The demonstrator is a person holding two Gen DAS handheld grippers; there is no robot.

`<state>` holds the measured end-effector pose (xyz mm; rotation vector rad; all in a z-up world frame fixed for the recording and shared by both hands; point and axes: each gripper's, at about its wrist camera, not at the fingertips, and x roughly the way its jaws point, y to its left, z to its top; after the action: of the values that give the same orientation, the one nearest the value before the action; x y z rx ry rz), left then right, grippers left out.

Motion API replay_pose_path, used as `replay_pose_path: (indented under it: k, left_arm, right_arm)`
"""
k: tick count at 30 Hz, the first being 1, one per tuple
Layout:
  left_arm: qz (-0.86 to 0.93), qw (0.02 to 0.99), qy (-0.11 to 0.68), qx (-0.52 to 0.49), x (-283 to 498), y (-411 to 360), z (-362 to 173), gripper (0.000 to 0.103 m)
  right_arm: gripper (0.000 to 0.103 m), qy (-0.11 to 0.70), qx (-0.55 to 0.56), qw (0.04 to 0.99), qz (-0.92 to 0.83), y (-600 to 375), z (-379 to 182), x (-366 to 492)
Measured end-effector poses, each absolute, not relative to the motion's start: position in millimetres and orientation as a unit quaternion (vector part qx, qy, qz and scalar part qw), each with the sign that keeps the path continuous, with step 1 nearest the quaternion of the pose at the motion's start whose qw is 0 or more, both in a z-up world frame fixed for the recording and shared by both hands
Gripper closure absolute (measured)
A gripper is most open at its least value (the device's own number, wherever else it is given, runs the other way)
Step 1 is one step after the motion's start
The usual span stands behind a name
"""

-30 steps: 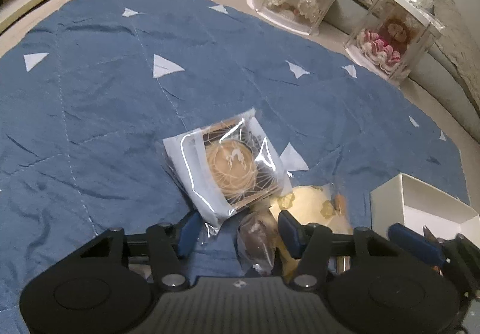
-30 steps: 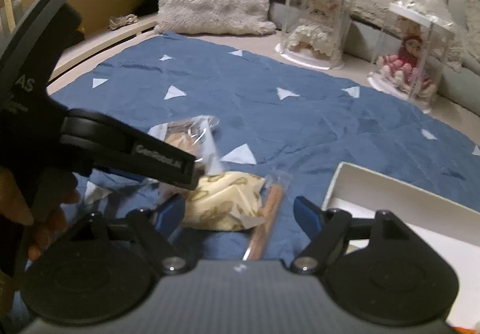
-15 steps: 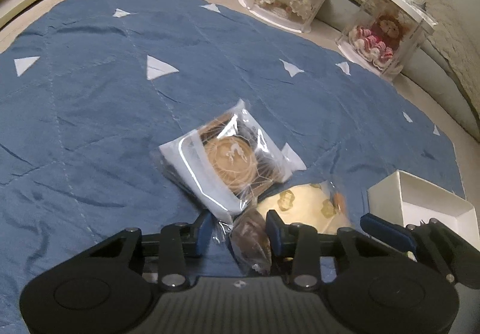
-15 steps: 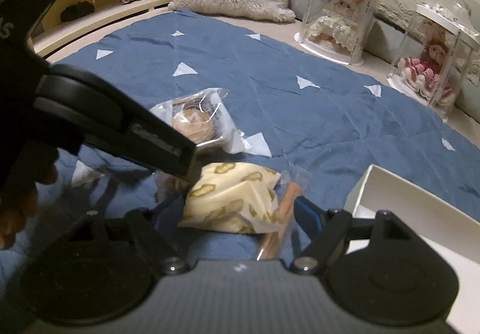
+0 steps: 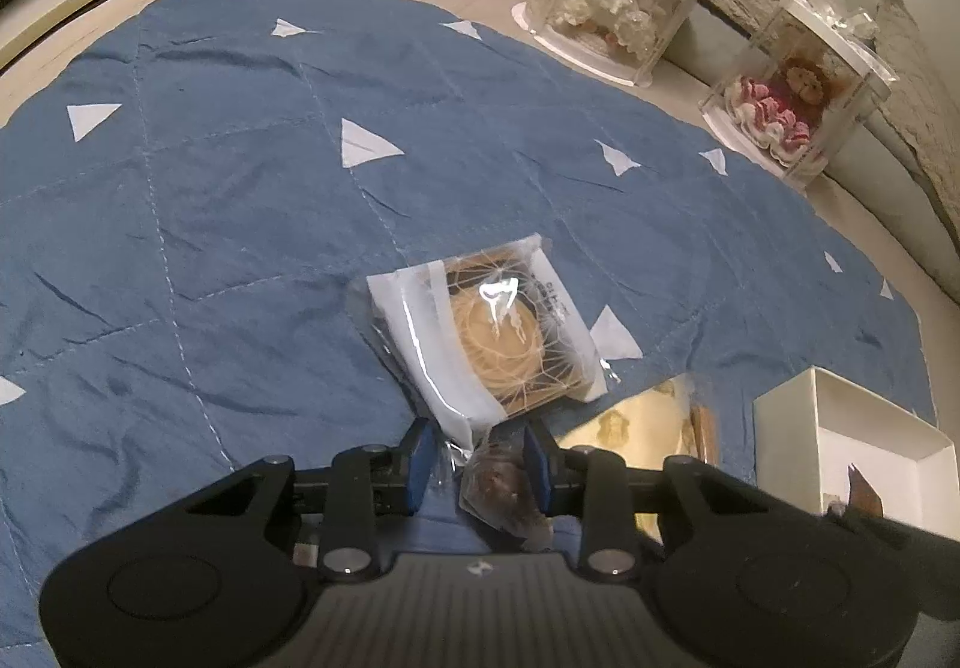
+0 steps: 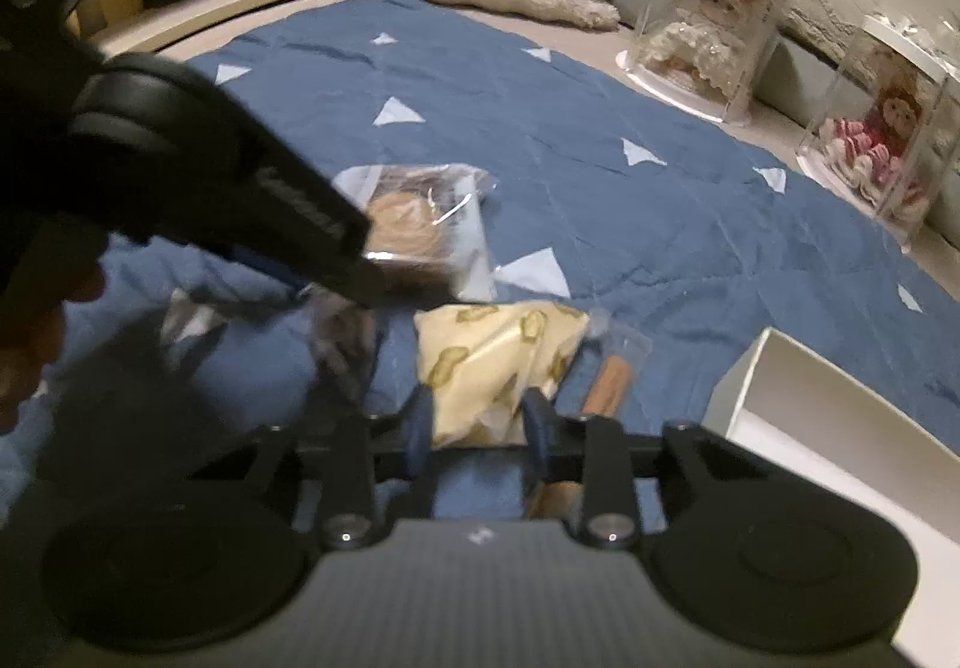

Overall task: Organize snacks
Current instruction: 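Grasp the small clear candy packet with the left tool while the right grasps the yellow pastry, then lift and carry the candy packet with the left tool while the right carries the pastry to the tray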

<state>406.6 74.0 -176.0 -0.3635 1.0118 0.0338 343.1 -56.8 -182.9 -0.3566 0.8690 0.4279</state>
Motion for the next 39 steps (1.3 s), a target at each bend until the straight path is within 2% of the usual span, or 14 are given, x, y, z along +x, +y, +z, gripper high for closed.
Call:
replay_pose_path:
  k: [11, 16, 17, 18, 22, 23, 24, 25, 29, 34, 36, 39]
  left_arm:
    - [0.007, 0.846, 0.502, -0.18, 408, 64, -182, 0.05]
    - [-0.016, 0.841, 0.512, -0.174, 411, 51, -185, 0.049]
    - [-0.017, 0.841, 0.514, -0.169, 410, 49, -185, 0.049]
    - [-0.014, 0.842, 0.514, -0.163, 411, 46, -186, 0.049]
    - [-0.01, 0.845, 0.511, -0.16, 411, 44, -188, 0.051]
    - [-0.01, 0.846, 0.51, -0.159, 411, 44, -188, 0.052]
    - [-0.01, 0.846, 0.509, -0.157, 412, 43, -188, 0.057]
    - [-0.012, 0.846, 0.509, -0.155, 412, 43, -188, 0.059]
    - [-0.021, 0.846, 0.51, -0.154, 412, 43, -189, 0.066]
    - [-0.031, 0.844, 0.515, -0.144, 413, 40, -190, 0.066]
    - [-0.034, 0.842, 0.52, -0.142, 413, 40, -191, 0.066]
    - [-0.035, 0.84, 0.52, -0.153, 411, 42, -193, 0.067]
  right_arm:
    - [0.076, 0.463, -0.128, 0.848, 0.226, -74, -165, 320]
    - [0.073, 0.477, -0.132, 0.835, 0.242, -76, -167, 315]
    - [0.067, 0.473, -0.133, 0.836, 0.242, -76, -168, 315]
    - [0.056, 0.471, -0.136, 0.838, 0.24, -76, -168, 316]
    - [0.04, 0.454, -0.15, 0.85, 0.223, -75, -167, 321]
    - [0.033, 0.447, -0.149, 0.854, 0.219, -75, -166, 322]
    - [0.027, 0.442, -0.149, 0.857, 0.218, -74, -167, 323]
    - [0.026, 0.441, -0.149, 0.857, 0.221, -73, -168, 325]
    - [0.026, 0.441, -0.163, 0.853, 0.225, -66, -175, 330]
    - [0.029, 0.442, -0.195, 0.847, 0.221, -55, -189, 332]
    - [0.038, 0.441, -0.205, 0.845, 0.224, -53, -192, 331]
    - [0.046, 0.443, -0.207, 0.843, 0.223, -52, -194, 331]
